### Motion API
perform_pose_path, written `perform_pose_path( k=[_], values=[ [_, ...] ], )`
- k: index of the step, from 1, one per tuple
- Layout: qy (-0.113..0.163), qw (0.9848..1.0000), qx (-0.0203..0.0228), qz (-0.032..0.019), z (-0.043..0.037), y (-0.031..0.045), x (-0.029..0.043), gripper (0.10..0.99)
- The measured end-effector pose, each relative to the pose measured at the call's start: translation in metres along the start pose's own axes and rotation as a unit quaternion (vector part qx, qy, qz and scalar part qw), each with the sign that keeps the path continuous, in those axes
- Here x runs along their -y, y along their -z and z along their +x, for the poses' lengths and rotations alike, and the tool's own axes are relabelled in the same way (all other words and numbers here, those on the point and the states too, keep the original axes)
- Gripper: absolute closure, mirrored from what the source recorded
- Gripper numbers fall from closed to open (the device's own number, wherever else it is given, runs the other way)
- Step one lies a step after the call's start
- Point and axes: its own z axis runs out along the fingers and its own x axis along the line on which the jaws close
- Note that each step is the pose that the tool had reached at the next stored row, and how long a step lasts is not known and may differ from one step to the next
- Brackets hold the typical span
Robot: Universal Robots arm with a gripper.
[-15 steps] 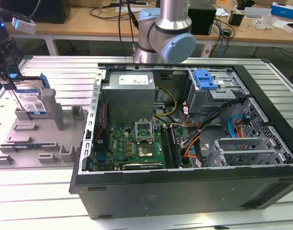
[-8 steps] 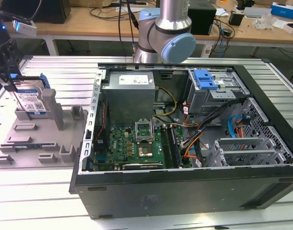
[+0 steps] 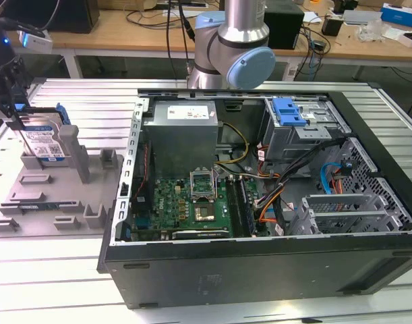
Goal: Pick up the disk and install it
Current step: 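Pick up the disk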
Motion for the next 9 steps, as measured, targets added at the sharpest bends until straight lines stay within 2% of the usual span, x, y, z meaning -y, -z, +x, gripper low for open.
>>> perform_pose_path(
  k=[1,9],
  values=[
    [0.0,1.0,0.0,-0.0001,0.0,-0.0001,0.0,0.631],
    [0.0,1.0,0.0,0.0,0.0,-0.0004,-0.0004,0.631]
  ],
)
